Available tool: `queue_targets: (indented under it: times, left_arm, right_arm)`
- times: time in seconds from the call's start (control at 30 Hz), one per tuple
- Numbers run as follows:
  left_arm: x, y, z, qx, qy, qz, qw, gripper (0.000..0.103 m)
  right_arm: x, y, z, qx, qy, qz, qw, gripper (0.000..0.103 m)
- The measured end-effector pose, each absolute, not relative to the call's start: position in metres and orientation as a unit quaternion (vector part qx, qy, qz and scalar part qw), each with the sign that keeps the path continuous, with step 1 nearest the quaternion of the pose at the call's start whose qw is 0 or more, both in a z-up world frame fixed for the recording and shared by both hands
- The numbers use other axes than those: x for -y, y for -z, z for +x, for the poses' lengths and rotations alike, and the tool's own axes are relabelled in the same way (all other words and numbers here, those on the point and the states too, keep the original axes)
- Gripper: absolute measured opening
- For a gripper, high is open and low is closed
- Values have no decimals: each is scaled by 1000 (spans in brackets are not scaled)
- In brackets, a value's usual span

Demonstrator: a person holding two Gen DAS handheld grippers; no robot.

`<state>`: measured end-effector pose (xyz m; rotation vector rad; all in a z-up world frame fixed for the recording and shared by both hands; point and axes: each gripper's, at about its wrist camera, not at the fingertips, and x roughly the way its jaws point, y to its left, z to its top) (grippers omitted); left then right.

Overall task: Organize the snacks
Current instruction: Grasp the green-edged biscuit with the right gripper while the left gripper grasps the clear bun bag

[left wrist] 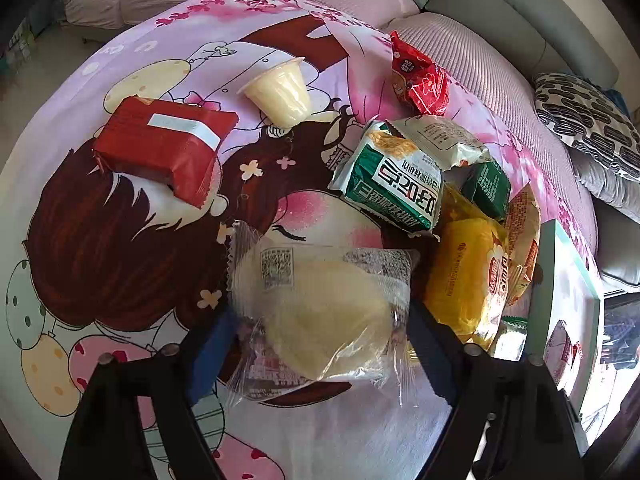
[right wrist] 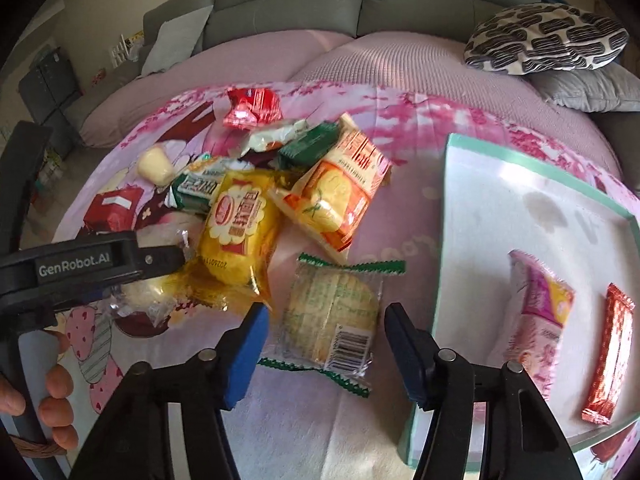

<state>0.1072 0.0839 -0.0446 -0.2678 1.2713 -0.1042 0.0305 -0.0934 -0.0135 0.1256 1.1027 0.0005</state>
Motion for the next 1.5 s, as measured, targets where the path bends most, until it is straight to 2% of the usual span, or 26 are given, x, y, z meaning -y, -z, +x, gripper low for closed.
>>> queue_targets:
  times: [0.33, 0.63, 0.77, 0.97, 1.5]
  left_arm:
    - [-80, 50, 110, -589, 41, -103, 800, 80]
    - [-78, 48, 110, -586, 34, -91, 804, 75]
    - [-77, 47, 109, -583, 38, -95, 806, 66]
    - [-80, 44, 110, -582, 39, -110, 805, 61]
    - [-88, 11, 105, -544, 44, -124, 829, 59]
  right_arm:
    - [82, 23, 34, -524, 8, 21, 851, 55]
    - [76, 25, 33, -525, 13, -6, 851, 54]
    - [77, 25, 33, -525, 12, -5, 851, 53]
    - [80, 22, 32, -526, 10, 5, 850, 53]
    - [91, -6, 27, -499, 10, 40, 866, 53]
